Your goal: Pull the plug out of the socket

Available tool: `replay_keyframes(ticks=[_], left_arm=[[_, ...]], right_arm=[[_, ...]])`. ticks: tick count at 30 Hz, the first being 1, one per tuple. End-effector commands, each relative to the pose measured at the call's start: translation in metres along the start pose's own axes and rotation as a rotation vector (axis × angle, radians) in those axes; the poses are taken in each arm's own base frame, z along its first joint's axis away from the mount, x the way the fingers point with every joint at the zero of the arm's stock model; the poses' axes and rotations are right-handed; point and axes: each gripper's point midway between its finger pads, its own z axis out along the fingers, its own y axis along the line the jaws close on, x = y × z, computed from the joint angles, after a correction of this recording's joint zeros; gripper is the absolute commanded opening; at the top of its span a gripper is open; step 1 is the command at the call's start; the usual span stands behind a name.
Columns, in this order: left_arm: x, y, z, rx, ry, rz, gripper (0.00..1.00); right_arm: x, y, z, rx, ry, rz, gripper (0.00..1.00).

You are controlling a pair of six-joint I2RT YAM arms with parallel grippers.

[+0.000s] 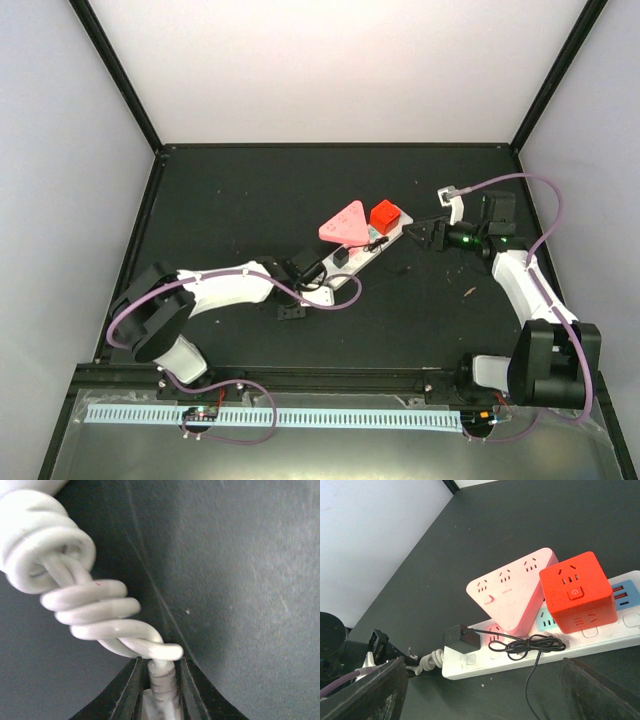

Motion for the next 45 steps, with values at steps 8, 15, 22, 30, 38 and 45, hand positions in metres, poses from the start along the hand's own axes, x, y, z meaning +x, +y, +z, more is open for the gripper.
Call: replay_keyframes(ticks=[8, 15, 22, 30, 38, 45], left_arm=[[0.053, -0.007, -0.004, -0.051, 0.051, 0.105, 0.02], [0.095, -0.021, -0.01, -0.057, 0.042, 0.22, 0.02], [0.12, -0.003, -0.024, -0.1, -0.043, 0.255, 0.02], [0.121, 0.054, -0.03, -0.182, -0.081, 0.136, 0.08], [0.094, 0.075, -0.025, -0.072, -0.143, -0.032, 0.12], [0.089, 0.062, -0.029, -0.009, -0.176, -0.135, 0.52]], right_arm=[[0.005, -0.006, 0.001, -0.003, -0.001, 0.003, 0.85], [0.008, -0.006, 0.001, -0.005, 0.004, -0.001, 0.85], [0.013, -0.009, 0.002, 0.01, 0.0, 0.0, 0.84], [0.017, -0.013, 0.015, 0.13, 0.041, -0.07, 0.83], [0.006, -0.008, 0.044, 0.366, 0.117, -0.243, 0.89], [0.009, -0.018, 0.061, 0.492, 0.177, -0.236, 0.96]])
